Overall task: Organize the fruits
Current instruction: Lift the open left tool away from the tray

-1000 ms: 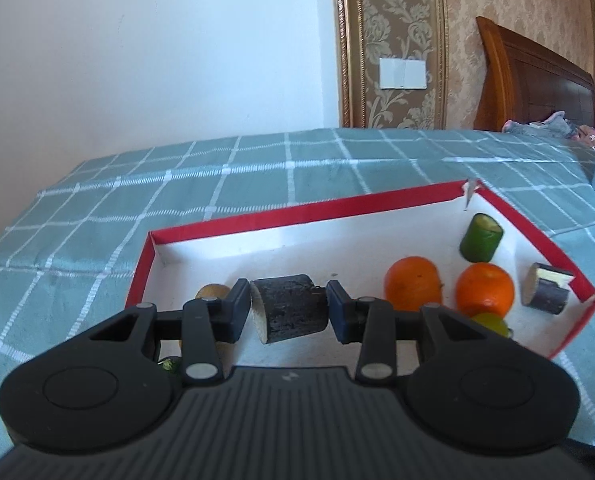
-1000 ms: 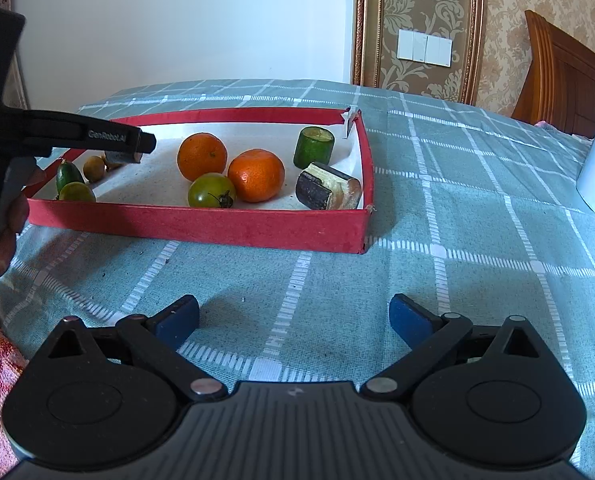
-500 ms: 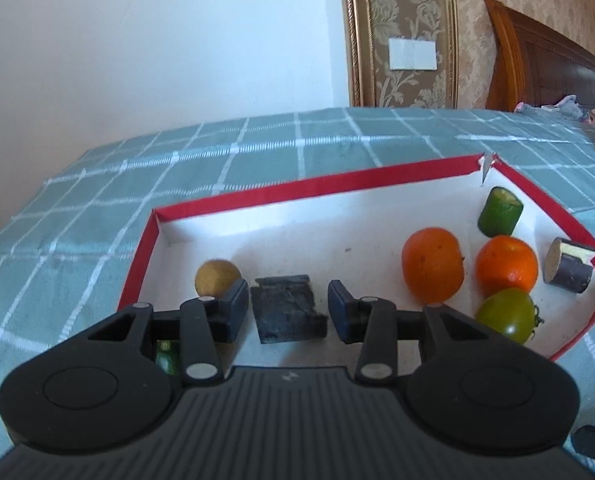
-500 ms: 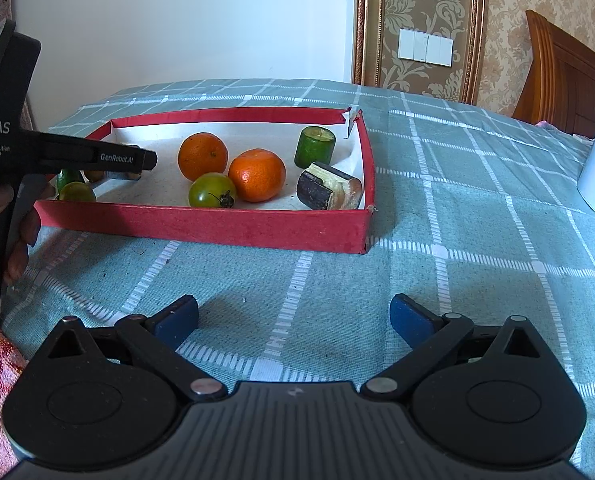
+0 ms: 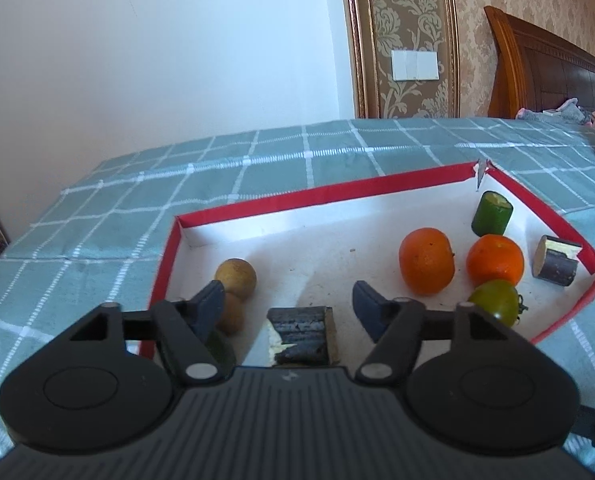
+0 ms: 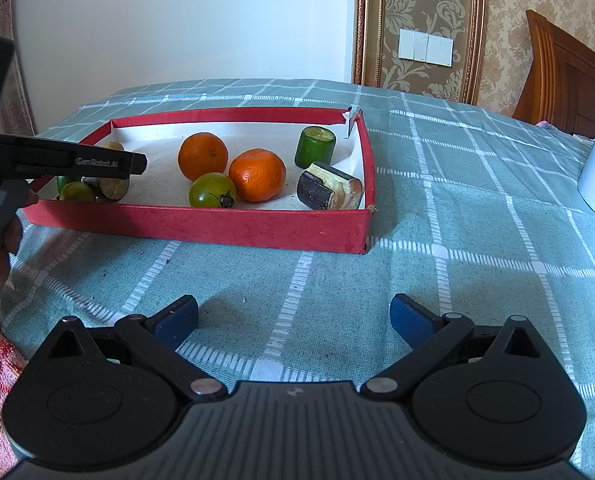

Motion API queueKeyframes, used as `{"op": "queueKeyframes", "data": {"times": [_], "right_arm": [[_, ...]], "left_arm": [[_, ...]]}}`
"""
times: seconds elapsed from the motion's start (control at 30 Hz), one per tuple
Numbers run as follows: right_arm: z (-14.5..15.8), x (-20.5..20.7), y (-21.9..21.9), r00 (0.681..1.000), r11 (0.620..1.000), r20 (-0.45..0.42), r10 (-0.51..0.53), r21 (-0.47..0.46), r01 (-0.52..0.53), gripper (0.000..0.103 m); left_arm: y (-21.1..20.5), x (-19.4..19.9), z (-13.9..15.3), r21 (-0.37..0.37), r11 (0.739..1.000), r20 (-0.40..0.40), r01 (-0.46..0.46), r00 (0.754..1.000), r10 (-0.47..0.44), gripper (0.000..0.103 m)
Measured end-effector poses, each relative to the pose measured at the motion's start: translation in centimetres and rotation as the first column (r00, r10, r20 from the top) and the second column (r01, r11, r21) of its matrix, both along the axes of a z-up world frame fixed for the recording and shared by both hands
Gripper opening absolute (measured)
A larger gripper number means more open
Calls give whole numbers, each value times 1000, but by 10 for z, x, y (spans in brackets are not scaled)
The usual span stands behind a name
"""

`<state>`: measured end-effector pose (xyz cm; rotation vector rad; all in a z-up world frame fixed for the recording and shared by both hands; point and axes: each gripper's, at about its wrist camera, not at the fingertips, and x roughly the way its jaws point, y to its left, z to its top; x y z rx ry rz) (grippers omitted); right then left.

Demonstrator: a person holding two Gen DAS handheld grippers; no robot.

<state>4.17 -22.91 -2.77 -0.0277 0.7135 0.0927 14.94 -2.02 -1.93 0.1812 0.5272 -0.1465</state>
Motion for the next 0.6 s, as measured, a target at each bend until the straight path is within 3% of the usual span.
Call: {"op": "queueKeyframes", "data": {"times": [0.4,0.6], "right_arm": [[0,0,0,1000,1000,0,0,-1,0,103],[1,0,1,1000,1000,1,1,4,-1,103]], "left_arm": [[5,-62,26,1,1000,54,-1,999,1,95],[9,-107,33,-14,998,71,-64,995,65,103]]}}
